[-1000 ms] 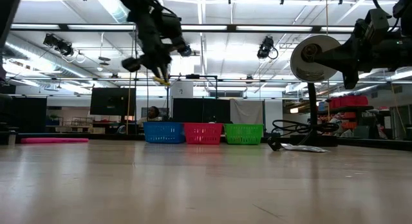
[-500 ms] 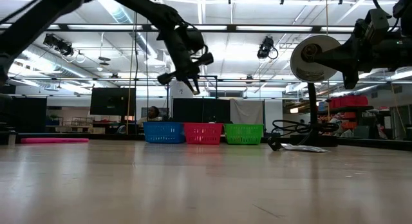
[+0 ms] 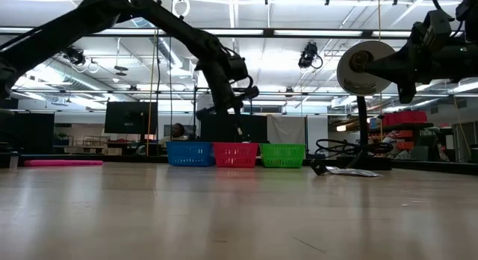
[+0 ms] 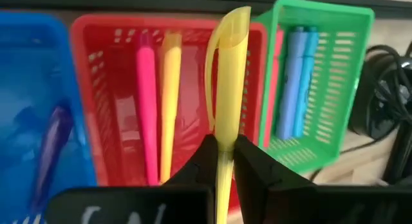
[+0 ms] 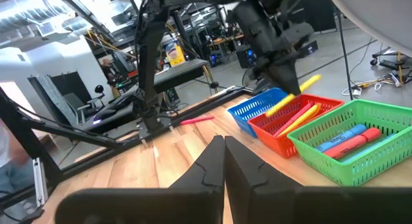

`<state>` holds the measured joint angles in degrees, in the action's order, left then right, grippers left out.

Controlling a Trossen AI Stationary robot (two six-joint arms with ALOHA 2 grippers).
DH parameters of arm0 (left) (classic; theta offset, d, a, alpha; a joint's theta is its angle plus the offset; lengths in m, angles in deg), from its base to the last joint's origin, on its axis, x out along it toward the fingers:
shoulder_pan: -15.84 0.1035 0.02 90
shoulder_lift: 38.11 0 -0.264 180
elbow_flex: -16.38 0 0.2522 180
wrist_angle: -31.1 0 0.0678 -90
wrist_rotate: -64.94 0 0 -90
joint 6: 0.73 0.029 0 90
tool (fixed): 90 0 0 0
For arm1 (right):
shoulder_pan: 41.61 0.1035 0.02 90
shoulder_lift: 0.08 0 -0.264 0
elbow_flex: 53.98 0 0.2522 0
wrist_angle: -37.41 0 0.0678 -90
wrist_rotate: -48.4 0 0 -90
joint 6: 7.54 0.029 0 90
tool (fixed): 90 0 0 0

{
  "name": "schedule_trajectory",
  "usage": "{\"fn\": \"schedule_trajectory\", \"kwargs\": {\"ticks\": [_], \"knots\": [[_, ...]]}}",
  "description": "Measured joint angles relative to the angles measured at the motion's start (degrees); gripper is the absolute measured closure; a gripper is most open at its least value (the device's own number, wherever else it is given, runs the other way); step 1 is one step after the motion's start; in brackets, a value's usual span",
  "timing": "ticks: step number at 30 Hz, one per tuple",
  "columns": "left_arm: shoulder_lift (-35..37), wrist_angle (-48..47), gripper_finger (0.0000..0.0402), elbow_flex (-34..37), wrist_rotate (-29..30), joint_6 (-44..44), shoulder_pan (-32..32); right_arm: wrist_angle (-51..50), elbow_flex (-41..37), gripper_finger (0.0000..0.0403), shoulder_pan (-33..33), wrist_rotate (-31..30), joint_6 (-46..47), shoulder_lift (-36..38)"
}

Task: Pick & Place Markers
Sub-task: Put the yellow marker into the red bin

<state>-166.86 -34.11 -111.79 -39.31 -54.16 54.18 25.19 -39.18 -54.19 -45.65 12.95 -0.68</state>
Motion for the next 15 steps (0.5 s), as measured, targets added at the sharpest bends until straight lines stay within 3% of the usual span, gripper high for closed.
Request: {"fn": "schedule_trajectory", "kwargs": {"ticks": [5,15], "knots": [[-2.8,1.0,0.0371,0.0,-1.0,0.0,-0.3,0.0,0.0,0.0392,0.0,0.0,0.0,0.0],[-4.3,0.8,0.0331,0.3,-0.6,0.0,-0.5,0.0,0.0,0.0392,0.0,0.0,0.0,0.0]]}}
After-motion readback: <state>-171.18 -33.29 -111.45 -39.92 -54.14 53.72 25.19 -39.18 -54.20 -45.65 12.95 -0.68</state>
